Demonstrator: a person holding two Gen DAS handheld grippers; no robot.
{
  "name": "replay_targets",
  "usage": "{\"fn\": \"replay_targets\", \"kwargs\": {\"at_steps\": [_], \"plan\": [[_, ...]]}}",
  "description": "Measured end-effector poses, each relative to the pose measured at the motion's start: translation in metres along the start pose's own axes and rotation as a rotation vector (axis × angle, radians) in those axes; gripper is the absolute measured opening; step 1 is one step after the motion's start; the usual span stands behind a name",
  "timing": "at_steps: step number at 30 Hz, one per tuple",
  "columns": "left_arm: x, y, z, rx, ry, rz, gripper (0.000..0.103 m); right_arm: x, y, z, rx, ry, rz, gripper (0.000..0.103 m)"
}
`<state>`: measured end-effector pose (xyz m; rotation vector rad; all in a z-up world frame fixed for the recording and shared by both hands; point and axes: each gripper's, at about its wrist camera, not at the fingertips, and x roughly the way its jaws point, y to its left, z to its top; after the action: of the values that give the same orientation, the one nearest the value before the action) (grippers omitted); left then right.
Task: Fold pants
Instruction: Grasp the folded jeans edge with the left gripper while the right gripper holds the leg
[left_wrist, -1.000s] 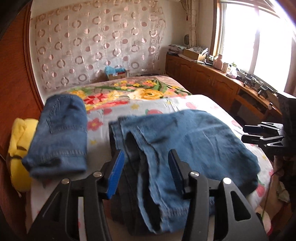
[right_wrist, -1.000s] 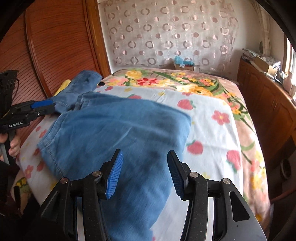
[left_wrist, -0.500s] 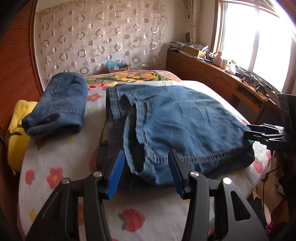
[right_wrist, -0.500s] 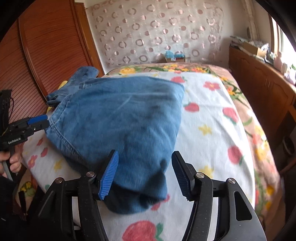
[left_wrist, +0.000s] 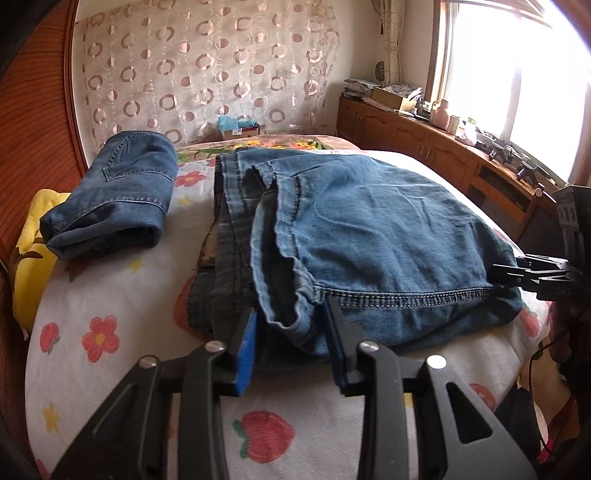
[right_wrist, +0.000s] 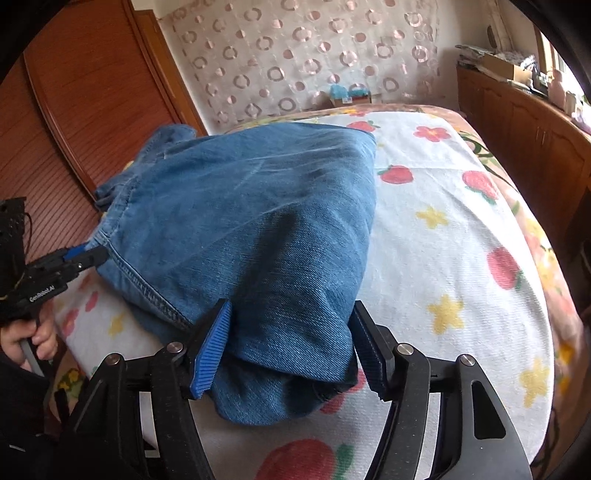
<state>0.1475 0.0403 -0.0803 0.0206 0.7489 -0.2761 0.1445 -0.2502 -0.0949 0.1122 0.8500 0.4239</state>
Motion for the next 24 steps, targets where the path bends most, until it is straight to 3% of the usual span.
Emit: {"fn": "replay_targets", "kwargs": {"at_steps": [2, 3, 6, 12, 16, 19, 24], "plan": [[0.000, -0.004, 0.000, 0.017, -0.003, 0.001, 0.009, 0.000, -0.001, 0.001, 0.008, -0.005, 0.024, 0.047], [-0.001, -0.007, 0.000, 0.027, -0.008, 0.003, 0.005, -0.002, 0.000, 0.002, 0.007, -0.016, 0.025, 0.033], [-0.015, -0.008, 0.003, 0.016, -0.047, -0.005, 0.004, -0.013, 0.002, 0.007, -0.006, -0.059, 0.059, 0.019], [-0.054, -0.008, 0.005, -0.024, -0.078, -0.047, 0.003, -0.063, 0.019, 0.020, -0.070, -0.164, 0.094, 0.017], [-0.047, -0.005, -0.001, -0.028, -0.036, -0.057, 0.004, -0.062, 0.029, 0.017, -0.102, -0.134, 0.046, 0.017], [-0.037, 0.000, -0.003, -0.050, 0.005, -0.073, 0.009, -0.049, 0.026, 0.011, -0.106, -0.093, -0.001, 0.017], [-0.040, 0.003, -0.001, -0.045, -0.013, -0.074, 0.032, -0.035, 0.013, -0.003, -0.084, -0.049, -0.007, 0.018]]}}
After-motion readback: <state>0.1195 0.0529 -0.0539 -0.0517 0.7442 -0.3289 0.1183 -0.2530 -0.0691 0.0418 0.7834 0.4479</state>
